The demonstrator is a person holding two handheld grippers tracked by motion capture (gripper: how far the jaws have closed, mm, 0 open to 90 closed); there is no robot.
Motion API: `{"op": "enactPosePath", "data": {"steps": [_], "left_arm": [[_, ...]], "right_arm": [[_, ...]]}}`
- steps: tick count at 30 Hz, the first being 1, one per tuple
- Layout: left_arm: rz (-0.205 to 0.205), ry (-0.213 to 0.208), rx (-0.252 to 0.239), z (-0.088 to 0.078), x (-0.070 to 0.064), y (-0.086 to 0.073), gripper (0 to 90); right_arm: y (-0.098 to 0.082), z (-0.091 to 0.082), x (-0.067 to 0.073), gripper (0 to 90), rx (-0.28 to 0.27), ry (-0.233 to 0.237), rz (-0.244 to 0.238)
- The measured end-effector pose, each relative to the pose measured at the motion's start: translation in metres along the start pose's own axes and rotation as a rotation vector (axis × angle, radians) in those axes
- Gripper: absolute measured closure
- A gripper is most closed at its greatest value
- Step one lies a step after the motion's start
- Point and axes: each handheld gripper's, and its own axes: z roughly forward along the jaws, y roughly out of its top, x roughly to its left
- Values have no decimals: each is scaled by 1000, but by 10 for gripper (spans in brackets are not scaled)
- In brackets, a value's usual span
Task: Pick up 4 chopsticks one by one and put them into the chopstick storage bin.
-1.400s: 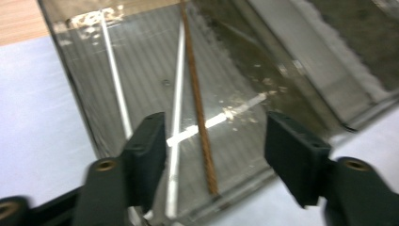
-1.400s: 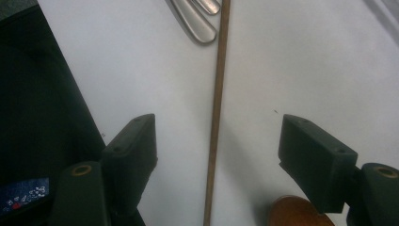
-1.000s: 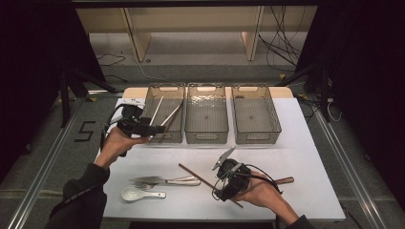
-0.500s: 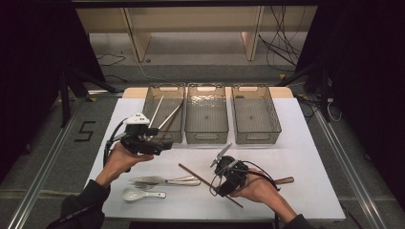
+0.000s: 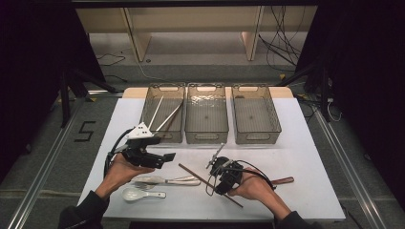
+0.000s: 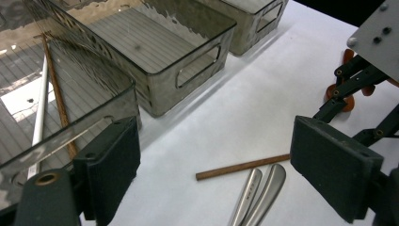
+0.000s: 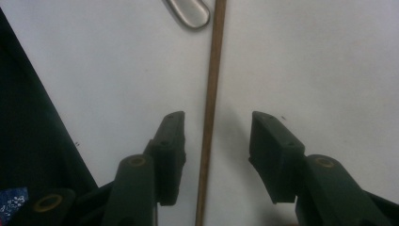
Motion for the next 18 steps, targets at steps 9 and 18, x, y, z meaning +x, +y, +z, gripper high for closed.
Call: {"op": "enactPosePath", "data": {"steps": [9,18], "left_arm": [[-7,-9,19,-1,-6,-11,162],[-2,-10,23,-6,-8,-15,161]], "right_arm": [[7,11,0,681,45,7,-16],[9,16,1,751,75,-7,-18]]}}
